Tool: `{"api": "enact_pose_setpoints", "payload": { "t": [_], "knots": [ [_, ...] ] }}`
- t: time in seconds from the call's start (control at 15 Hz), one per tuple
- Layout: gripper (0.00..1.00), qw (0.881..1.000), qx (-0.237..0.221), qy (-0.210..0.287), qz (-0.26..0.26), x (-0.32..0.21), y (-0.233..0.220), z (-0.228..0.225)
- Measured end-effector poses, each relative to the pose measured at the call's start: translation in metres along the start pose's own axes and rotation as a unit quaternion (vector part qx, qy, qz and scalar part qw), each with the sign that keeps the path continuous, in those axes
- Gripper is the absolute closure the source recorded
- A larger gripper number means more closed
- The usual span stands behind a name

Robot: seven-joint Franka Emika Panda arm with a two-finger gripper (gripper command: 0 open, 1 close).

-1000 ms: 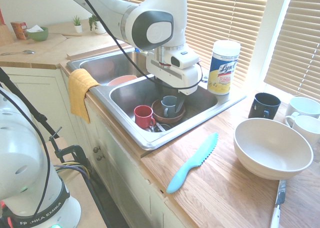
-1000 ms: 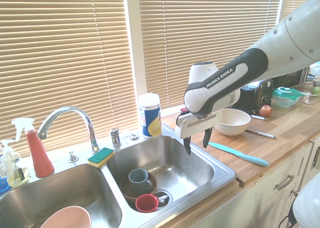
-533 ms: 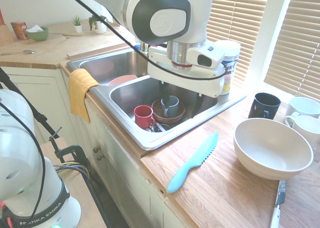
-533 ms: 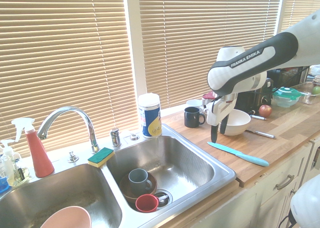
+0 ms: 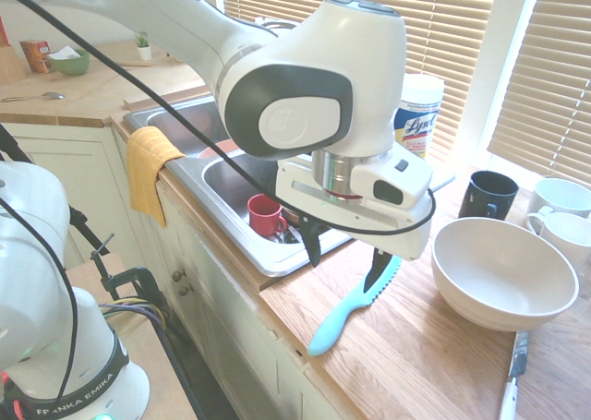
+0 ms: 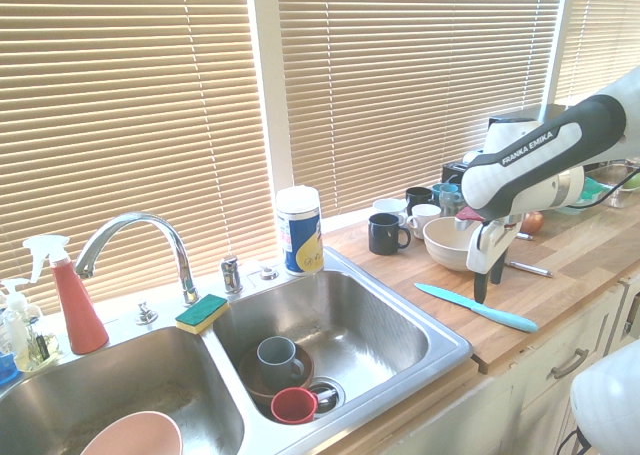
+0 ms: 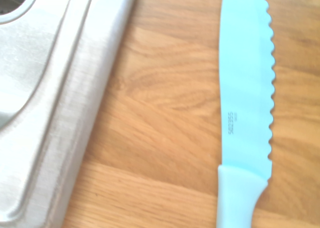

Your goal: Put the knife into the sink

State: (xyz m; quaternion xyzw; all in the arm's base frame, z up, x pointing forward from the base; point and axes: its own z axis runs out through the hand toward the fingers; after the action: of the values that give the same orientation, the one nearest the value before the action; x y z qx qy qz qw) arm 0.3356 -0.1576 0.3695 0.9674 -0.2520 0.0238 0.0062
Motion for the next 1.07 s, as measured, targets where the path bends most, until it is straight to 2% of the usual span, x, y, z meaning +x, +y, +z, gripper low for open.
{"api": "enact_pose_setpoints", "payload": {
  "t": [0.53, 0.6, 1.07],
  "knots": [
    [0.00, 1.000, -0.003, -0.009, 0.006, 0.007, 0.008, 0.041],
    [1.00, 1.000, -0.004, -0.009, 0.006, 0.008, 0.008, 0.044],
    [1.00, 1.000, 0.000, -0.009, 0.012, 0.012, 0.003, 0.059]
  ]
}}
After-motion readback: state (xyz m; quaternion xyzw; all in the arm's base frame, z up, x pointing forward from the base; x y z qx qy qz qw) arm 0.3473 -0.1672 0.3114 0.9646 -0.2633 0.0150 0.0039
